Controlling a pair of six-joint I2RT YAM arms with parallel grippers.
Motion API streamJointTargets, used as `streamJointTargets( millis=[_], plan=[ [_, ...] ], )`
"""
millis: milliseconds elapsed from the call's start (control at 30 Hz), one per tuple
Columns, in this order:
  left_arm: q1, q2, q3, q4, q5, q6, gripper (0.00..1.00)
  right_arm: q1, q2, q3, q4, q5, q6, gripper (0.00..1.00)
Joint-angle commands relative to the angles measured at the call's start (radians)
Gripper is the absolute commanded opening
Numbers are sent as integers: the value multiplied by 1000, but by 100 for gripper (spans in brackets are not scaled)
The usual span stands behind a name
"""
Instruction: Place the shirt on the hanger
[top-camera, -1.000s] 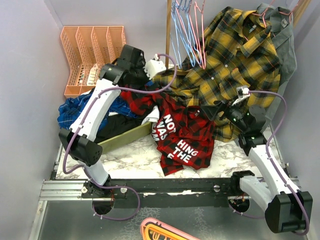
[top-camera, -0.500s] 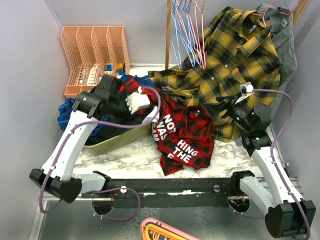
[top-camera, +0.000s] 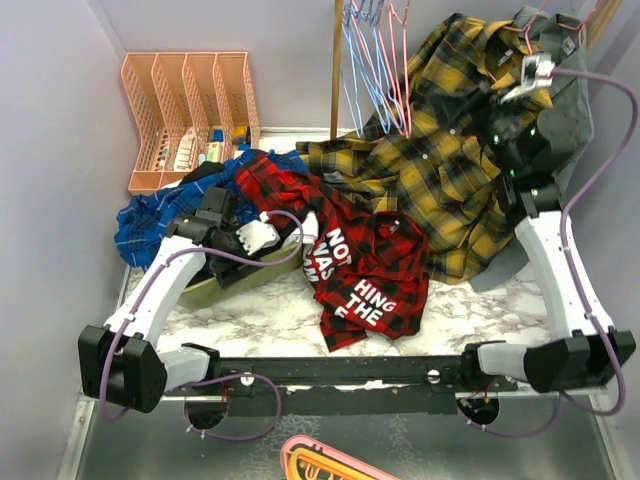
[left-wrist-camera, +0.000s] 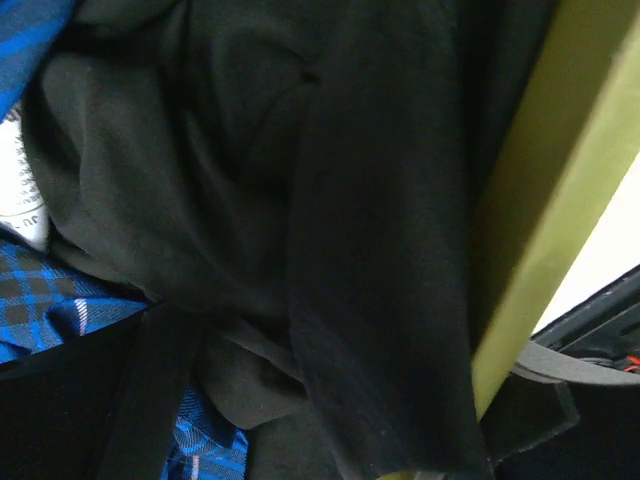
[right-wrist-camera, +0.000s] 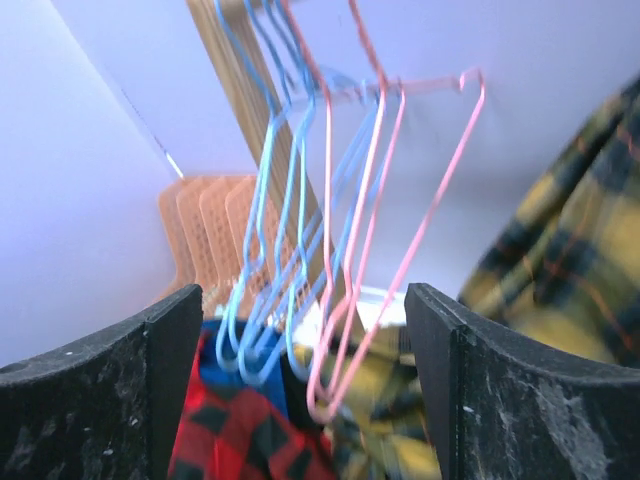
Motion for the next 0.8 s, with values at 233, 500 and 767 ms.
streamJointTargets(
  millis=[233, 500, 767],
  plan=[
    [177, 2, -82, 134, 24, 202, 3, 110, 337, 421, -125, 150, -11, 76],
    [378, 41, -56, 144, 20, 360, 0, 153, 428, 513, -188, 370, -53, 74],
    [545, 143, 32, 167, 42, 442, 0, 153, 447, 473, -179, 393, -50, 70]
  ],
)
